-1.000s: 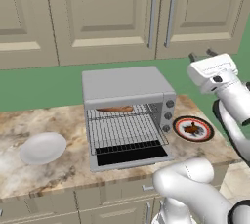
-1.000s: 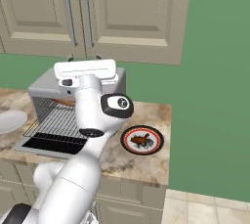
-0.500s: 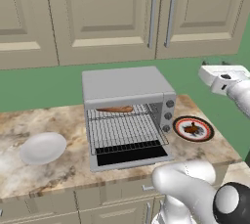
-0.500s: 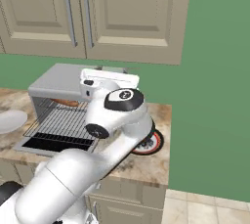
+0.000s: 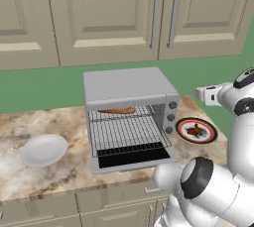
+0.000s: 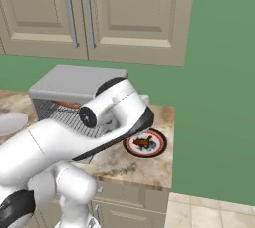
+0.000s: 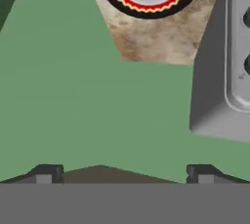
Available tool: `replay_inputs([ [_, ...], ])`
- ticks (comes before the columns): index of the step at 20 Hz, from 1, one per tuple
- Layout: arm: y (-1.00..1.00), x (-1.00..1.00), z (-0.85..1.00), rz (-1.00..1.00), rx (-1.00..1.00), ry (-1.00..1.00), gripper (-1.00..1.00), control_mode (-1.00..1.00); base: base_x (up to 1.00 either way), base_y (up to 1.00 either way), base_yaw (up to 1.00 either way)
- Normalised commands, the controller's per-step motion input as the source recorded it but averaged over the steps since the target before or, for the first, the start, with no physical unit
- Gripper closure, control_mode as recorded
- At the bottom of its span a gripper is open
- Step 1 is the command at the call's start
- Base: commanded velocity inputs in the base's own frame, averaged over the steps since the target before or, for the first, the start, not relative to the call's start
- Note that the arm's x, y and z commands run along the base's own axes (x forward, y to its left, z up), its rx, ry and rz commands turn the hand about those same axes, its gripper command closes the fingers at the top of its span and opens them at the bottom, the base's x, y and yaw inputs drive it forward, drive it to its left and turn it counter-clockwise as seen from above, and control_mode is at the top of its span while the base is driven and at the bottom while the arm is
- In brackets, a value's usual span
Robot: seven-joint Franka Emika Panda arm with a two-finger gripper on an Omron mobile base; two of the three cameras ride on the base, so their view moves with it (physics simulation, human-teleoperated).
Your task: Open the toaster oven door. Place the baguette on the top rack in the toaster oven and place the chicken drumstick on the bottom rack.
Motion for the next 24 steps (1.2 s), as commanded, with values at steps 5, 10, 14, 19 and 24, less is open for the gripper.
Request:
replay_inputs([
  [5,-0.30,0.00,-0.19,-0.15,-0.22,0.76,-1.00,-1.00,0.00,0.00,0.00],
  [10,-0.21,0.00,-0.19,-0.07,-0.08,0.78,-1.00,-1.00,0.00,0.00,0.00],
  [14,-0.20,0.00,-0.20,-0.02,0.02,0.74,-1.00,-1.00,0.00,0.00,0.00],
  [19,-0.08,-0.03,-0.06,0.00,0.17,0.51,-1.00,-1.00,0.00,0.00,0.00],
  [24,0.01,0.00,0.00,0.04,0.20,0.29,-1.00,-1.00,0.00,0.00,0.00],
])
